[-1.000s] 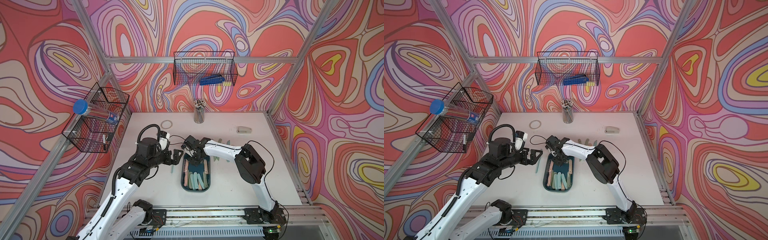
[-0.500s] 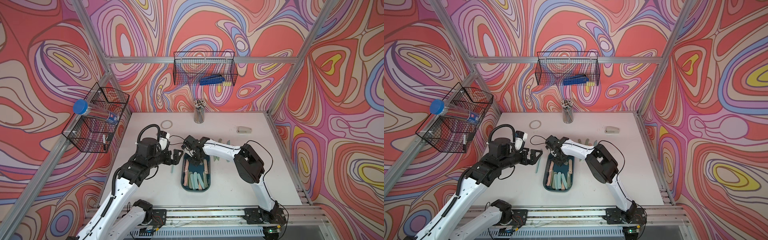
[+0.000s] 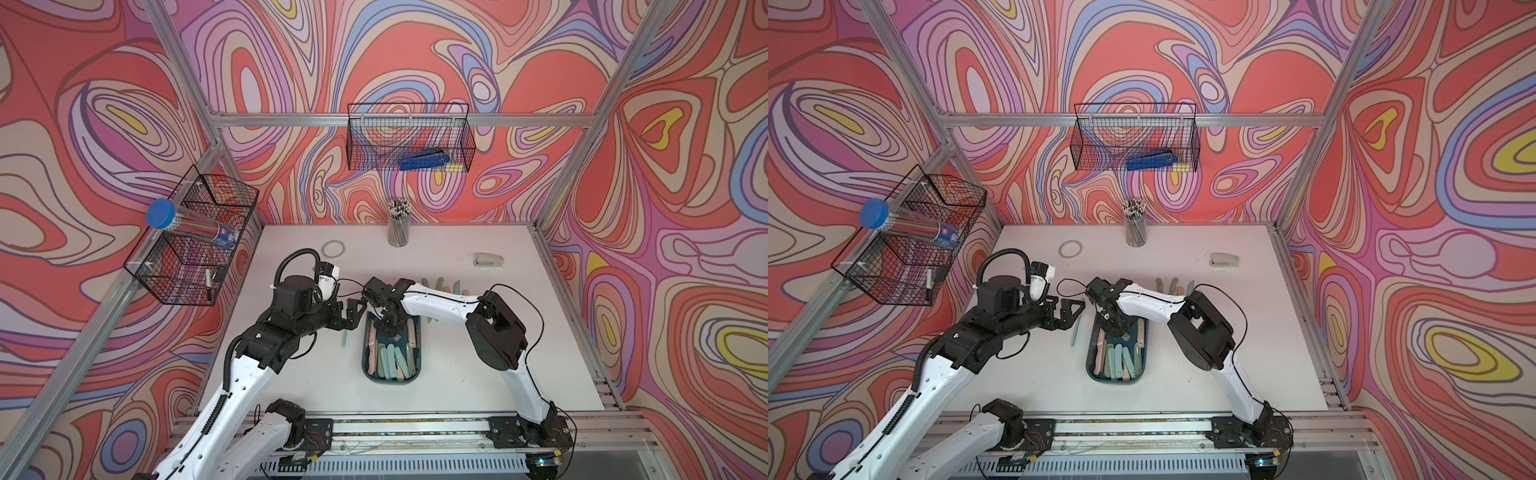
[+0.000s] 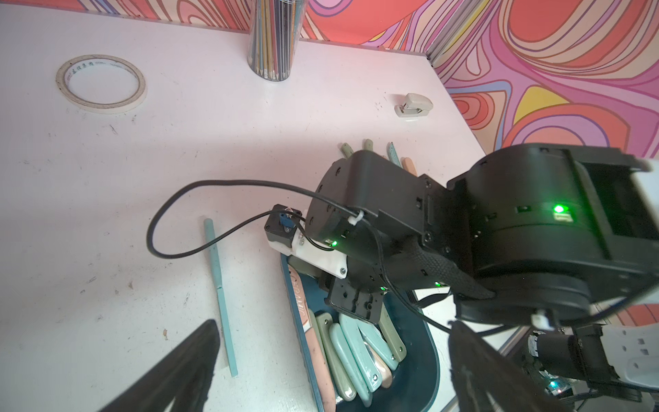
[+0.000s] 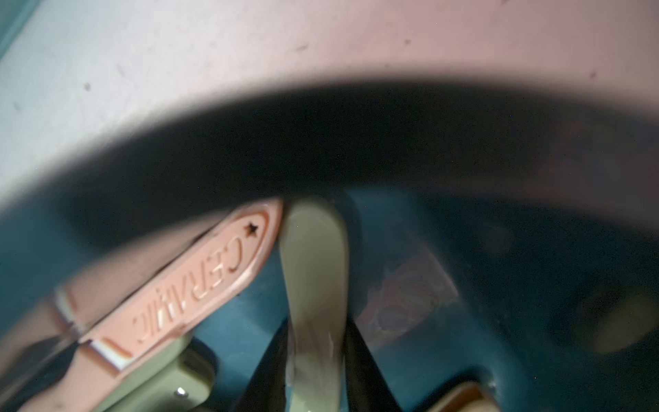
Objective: Take the fruit knife out of the storage box
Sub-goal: Pick up the fruit knife from the storage box.
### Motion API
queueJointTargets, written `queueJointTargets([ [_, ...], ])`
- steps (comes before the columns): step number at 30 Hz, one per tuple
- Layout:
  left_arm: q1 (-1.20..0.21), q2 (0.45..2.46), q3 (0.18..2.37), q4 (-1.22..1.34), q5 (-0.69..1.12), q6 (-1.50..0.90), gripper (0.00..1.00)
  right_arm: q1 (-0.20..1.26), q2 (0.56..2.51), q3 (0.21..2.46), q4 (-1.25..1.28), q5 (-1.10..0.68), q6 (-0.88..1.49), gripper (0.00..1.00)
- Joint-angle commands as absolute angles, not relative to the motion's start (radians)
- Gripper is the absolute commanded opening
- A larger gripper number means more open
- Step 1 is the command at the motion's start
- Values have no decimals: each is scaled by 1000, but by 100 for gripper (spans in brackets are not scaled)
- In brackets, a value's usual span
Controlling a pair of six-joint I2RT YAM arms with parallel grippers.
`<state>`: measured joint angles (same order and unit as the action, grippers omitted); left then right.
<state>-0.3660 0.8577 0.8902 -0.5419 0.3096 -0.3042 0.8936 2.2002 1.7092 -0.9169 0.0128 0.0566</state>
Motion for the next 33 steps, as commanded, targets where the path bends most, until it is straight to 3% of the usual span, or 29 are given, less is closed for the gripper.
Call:
queueJointTargets([
  [1,-368,853,900,-544,312,-310,100,899,2194,1710,-955,62,132,25],
  [10,-368,859,900,-545,311,-308,100,898,2117,1713,-950,78,228,21],
  [33,-368,879,913,-558,304,-311,100,842,1952,1715,-980,107,379,20],
])
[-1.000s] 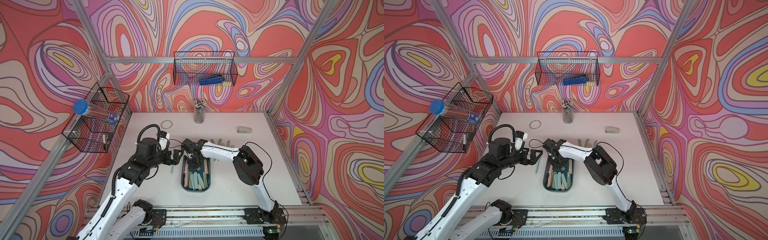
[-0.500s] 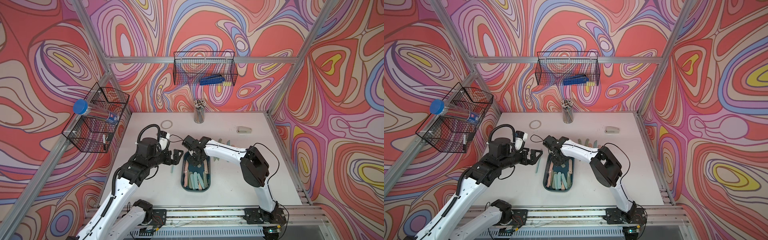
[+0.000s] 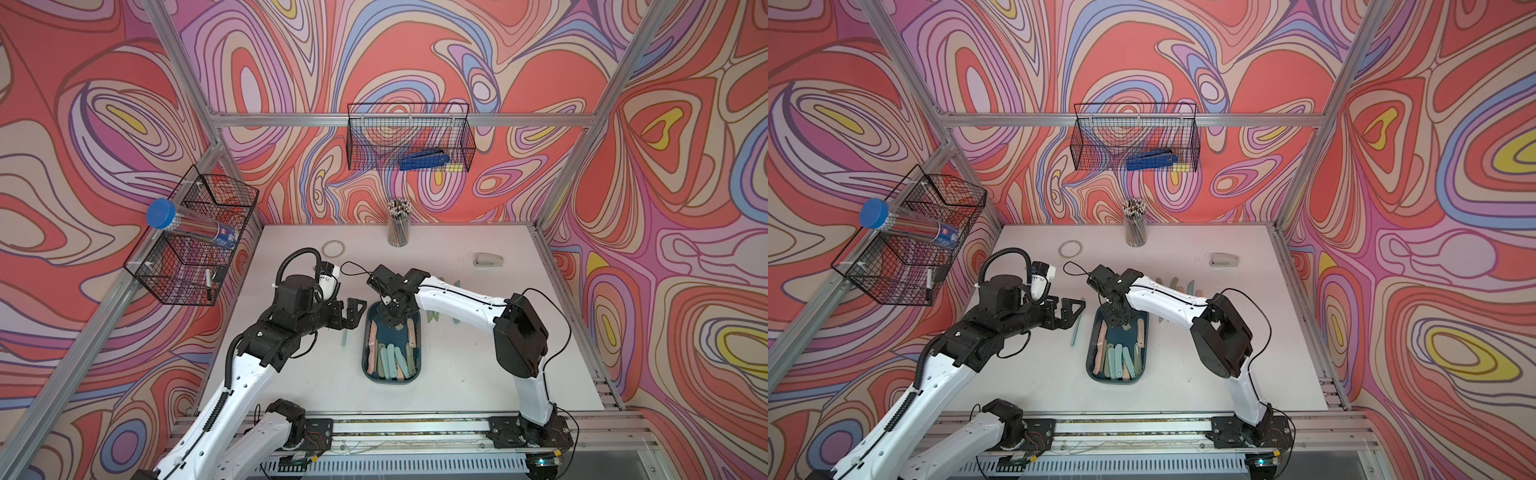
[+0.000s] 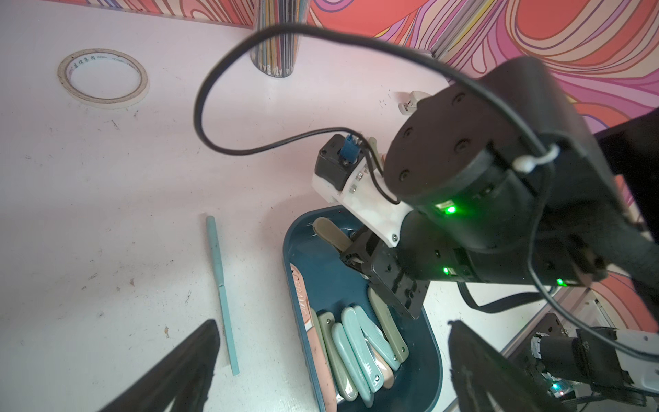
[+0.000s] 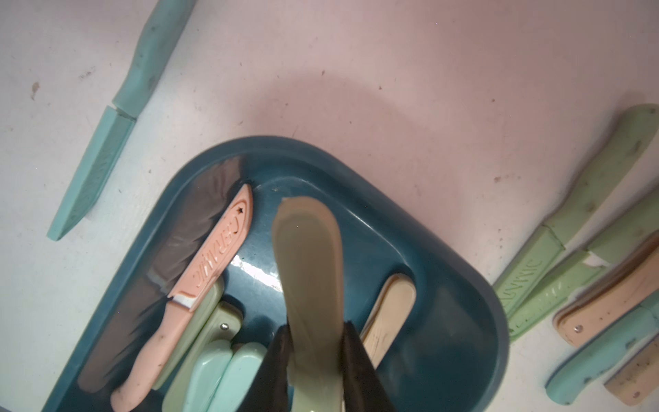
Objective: Take the fruit knife out of the storage box
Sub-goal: Place the fruit knife at the center of the board.
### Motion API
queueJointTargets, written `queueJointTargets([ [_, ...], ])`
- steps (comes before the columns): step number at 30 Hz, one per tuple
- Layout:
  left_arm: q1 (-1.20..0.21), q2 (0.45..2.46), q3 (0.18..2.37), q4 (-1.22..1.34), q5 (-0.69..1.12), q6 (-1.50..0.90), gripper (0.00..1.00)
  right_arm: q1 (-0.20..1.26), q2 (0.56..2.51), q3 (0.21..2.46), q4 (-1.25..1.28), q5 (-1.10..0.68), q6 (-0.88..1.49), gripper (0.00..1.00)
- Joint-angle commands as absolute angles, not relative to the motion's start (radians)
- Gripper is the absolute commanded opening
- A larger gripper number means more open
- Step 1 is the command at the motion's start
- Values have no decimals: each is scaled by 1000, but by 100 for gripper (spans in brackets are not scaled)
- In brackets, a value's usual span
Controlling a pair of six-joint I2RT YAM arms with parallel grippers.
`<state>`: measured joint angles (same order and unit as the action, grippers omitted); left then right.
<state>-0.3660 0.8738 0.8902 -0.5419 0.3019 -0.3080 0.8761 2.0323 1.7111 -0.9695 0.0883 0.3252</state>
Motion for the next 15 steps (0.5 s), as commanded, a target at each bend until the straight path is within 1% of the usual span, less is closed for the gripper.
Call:
queueJointTargets([
  [1,-368,883,911,-558,305,-311,100,829,1937,1705,-980,107,389,20],
  [4,-368,888,911,-556,311,-312,100,769,1869,1654,-971,112,425,21],
  [9,-369,892,907,-548,328,-313,100,614,1742,1514,-947,109,463,21],
  [15,-369,898,902,-536,351,-313,100,420,1668,1373,-911,99,419,21],
])
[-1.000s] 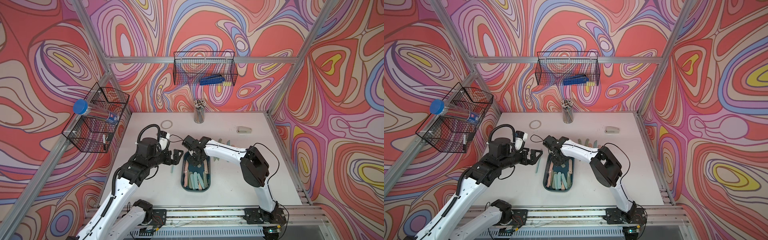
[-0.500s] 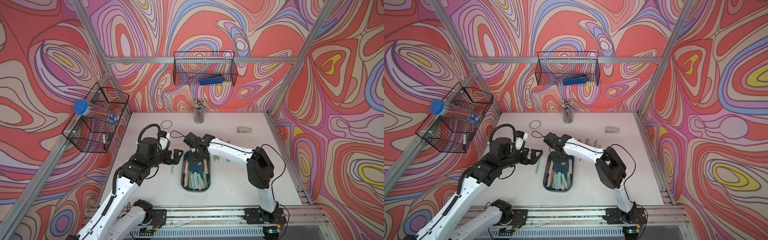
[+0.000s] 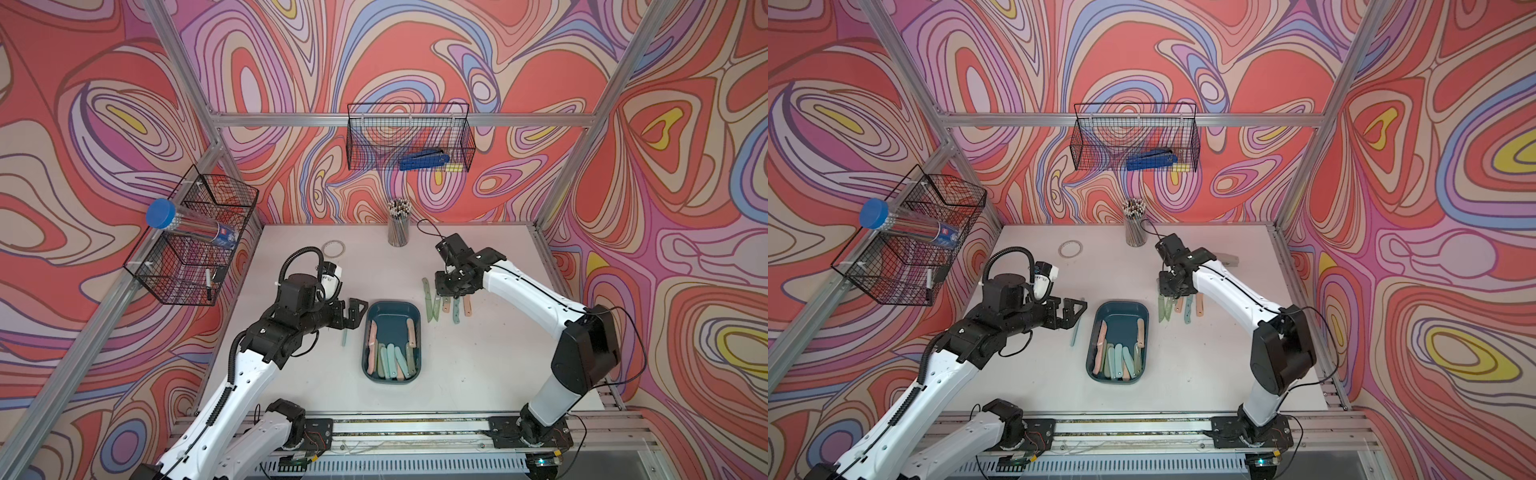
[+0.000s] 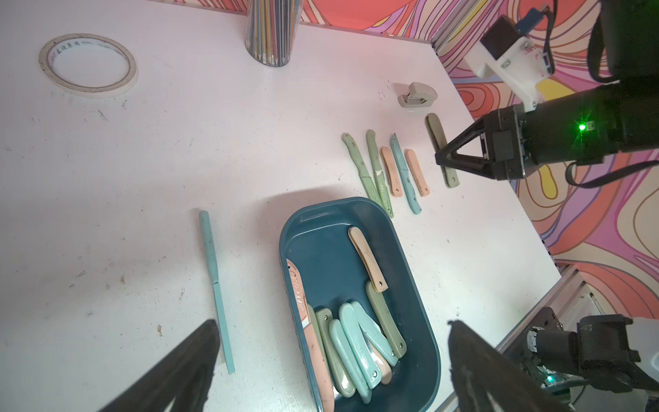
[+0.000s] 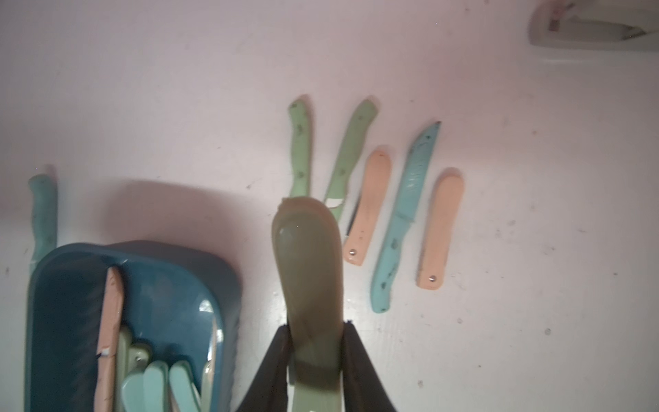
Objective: Take the fruit knife out of the storage box
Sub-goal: Place the fruit knife at the center of the board.
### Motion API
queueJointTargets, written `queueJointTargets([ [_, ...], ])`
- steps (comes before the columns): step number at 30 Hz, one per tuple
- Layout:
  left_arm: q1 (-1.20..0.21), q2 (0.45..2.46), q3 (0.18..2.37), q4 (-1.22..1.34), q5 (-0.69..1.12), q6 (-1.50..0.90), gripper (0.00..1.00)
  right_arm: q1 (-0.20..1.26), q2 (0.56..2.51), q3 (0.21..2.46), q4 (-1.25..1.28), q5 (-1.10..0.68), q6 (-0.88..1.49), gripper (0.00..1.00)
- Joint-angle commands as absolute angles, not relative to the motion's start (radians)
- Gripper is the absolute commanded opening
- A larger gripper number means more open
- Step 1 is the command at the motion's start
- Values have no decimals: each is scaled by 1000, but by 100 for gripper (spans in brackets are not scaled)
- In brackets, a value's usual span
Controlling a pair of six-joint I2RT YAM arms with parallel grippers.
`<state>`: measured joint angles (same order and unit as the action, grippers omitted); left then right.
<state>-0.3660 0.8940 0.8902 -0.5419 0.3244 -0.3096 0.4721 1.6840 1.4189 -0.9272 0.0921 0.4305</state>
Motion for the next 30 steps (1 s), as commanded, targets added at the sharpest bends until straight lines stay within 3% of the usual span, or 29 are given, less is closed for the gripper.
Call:
queueJointTargets([
  [1,-368,901,900,-532,355,-313,100,389,1666,1355,-903,97,411,21],
  [11,-369,907,895,-522,358,-313,100,230,1749,1294,-877,134,355,21],
  [30,-369,896,896,-528,341,-310,99,185,2035,1429,-836,154,288,23],
])
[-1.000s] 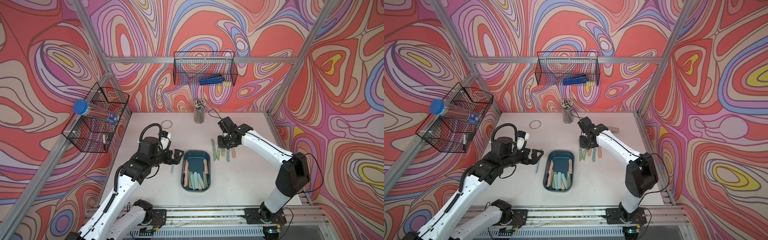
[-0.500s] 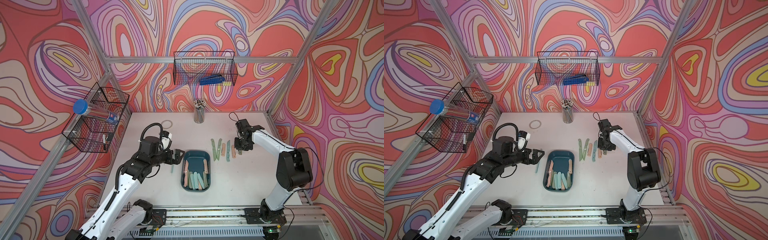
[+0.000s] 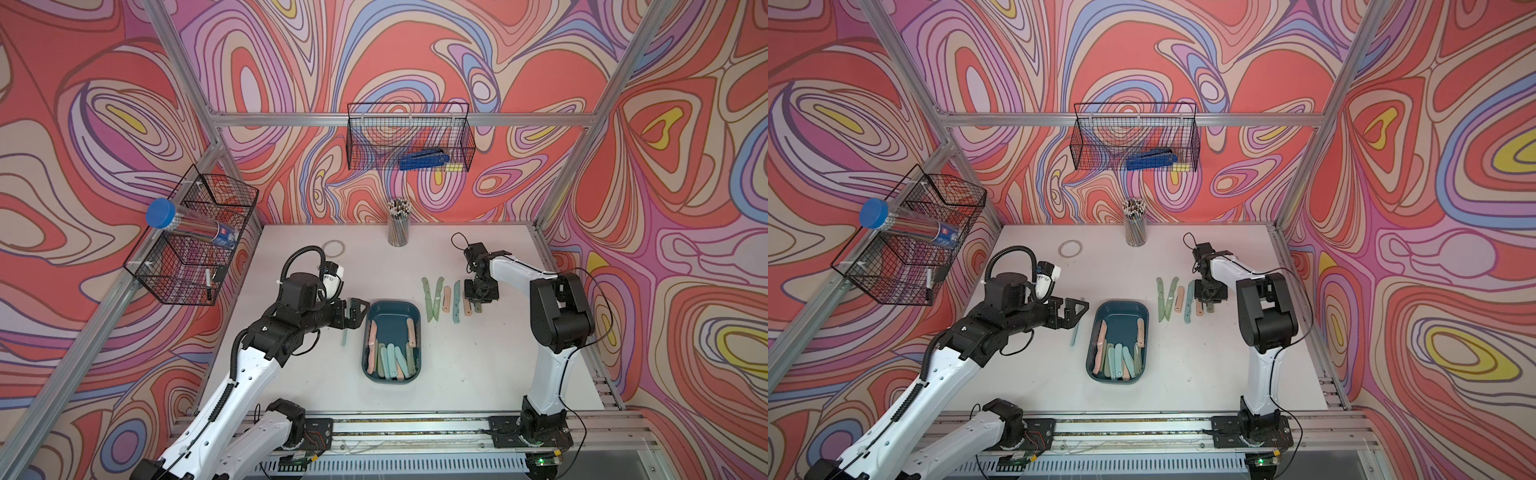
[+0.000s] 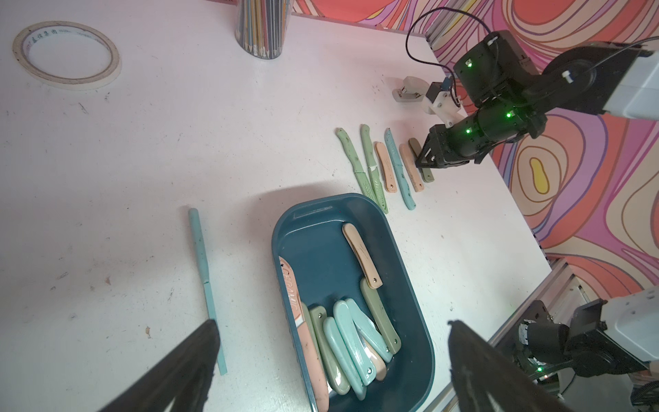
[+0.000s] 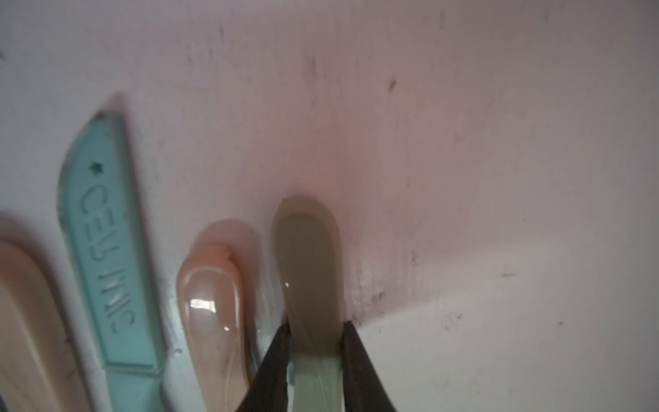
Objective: Take the fruit knife out of the storage box
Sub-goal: Place the fruit knife at the center of the board.
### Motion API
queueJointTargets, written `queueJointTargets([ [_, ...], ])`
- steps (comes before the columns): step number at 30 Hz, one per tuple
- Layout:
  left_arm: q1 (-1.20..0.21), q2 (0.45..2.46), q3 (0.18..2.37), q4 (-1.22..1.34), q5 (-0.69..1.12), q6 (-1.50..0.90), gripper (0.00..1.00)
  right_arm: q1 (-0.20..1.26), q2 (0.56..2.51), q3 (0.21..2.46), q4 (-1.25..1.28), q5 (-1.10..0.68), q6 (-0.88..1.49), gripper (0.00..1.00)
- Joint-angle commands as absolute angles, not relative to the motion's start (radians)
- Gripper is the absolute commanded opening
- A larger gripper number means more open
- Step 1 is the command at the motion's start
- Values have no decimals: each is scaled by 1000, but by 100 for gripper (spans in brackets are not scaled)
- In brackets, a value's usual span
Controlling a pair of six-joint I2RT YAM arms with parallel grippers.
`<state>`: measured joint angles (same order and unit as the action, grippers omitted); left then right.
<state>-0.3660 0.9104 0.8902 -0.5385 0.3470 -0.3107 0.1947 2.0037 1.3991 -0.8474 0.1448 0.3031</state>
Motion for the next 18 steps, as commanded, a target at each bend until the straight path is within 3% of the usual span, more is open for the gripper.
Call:
queueJointTargets([
  [1,-368,896,894,-529,342,-310,100,183,2045,1435,-835,155,288,24],
  [13,-368,893,895,-529,335,-308,100,179,2089,1462,-840,142,281,27],
  [18,-368,897,897,-528,337,-308,100,179,2070,1460,-847,139,286,35],
])
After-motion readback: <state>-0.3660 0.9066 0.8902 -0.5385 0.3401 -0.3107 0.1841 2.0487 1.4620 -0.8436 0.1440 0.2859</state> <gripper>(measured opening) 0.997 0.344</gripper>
